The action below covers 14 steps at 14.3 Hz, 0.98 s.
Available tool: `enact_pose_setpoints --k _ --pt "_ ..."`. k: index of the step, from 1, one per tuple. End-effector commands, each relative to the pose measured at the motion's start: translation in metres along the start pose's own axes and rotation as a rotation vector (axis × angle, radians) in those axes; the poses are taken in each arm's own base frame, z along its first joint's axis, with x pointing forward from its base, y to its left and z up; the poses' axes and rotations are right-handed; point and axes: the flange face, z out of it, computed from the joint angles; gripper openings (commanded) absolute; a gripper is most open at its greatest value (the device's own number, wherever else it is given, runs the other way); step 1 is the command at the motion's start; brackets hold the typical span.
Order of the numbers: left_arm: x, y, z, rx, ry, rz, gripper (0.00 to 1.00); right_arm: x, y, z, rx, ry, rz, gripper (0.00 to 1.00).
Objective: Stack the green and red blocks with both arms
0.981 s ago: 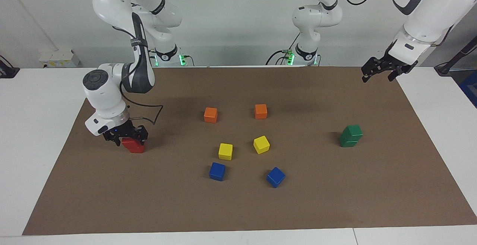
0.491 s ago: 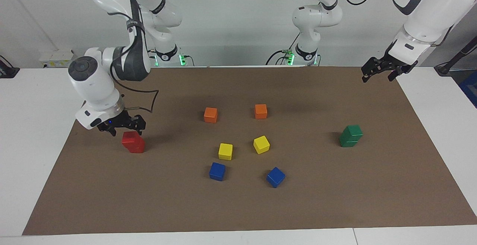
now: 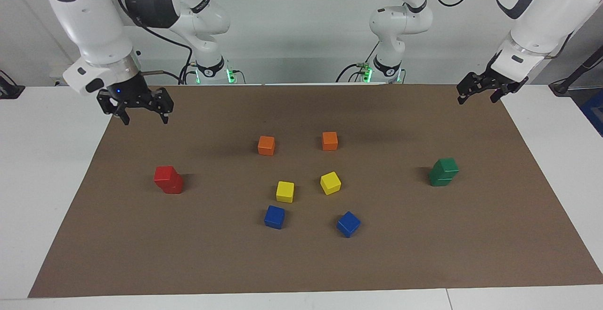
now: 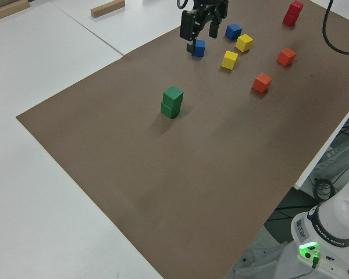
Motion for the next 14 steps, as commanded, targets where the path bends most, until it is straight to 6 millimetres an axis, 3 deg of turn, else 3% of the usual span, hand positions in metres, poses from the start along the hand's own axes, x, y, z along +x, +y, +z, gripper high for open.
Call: enact_pose_setpoints --k 1,3,14 --pt "-0.005 -0.001 -0.004 -0.004 -0.006 0.005 1.0 -0.031 -0.001 -0.022 0.018 -0.037 -0.003 1.0" --pt "-0.005 -0.001 -0.004 -0.004 -0.006 0.005 1.0 -0.041 -0.003 -0.023 0.036 -0.097 -0.003 1.0" --pt "-0.005 -0.001 -0.004 -0.004 -0.006 0.005 1.0 -0.045 0.005 -0.019 0.04 -0.13 0.023 1.0"
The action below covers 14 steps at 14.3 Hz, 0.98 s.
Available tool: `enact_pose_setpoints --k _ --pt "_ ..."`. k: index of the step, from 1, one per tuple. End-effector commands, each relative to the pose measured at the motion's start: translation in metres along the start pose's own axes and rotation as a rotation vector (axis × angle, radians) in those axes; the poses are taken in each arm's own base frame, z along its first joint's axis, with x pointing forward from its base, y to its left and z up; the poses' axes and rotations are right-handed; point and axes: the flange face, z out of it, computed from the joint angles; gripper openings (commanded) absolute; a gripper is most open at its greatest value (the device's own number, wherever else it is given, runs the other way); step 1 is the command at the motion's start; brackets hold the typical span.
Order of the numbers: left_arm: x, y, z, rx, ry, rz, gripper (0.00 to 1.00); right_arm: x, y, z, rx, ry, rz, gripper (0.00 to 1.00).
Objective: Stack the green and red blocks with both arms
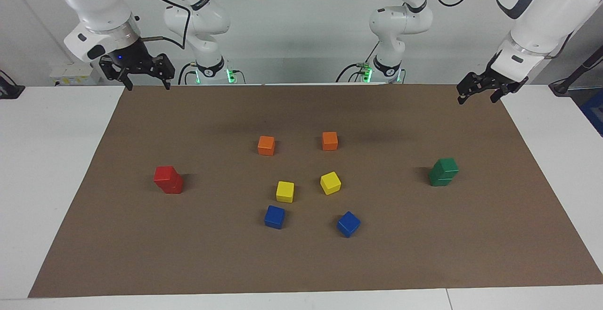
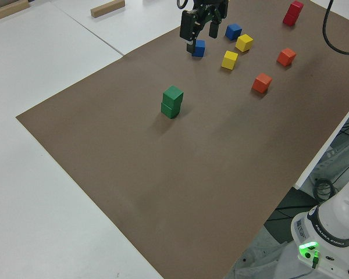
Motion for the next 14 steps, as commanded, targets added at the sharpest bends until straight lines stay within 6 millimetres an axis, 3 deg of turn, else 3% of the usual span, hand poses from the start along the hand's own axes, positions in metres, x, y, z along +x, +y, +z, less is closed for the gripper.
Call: enact_pose_setpoints --k 1,14 --pt "-0.0049 -0.0009 -0.0045 -0.004 -0.006 0.005 1.0 -0.0034 0.0056 0.0009 0.019 -0.008 0.014 1.0" --pt "-0.0049 -0.0009 -0.0045 -0.004 -0.006 0.005 1.0 -0.001 0.005 -0.0002 0.005 0.004 0.011 1.0"
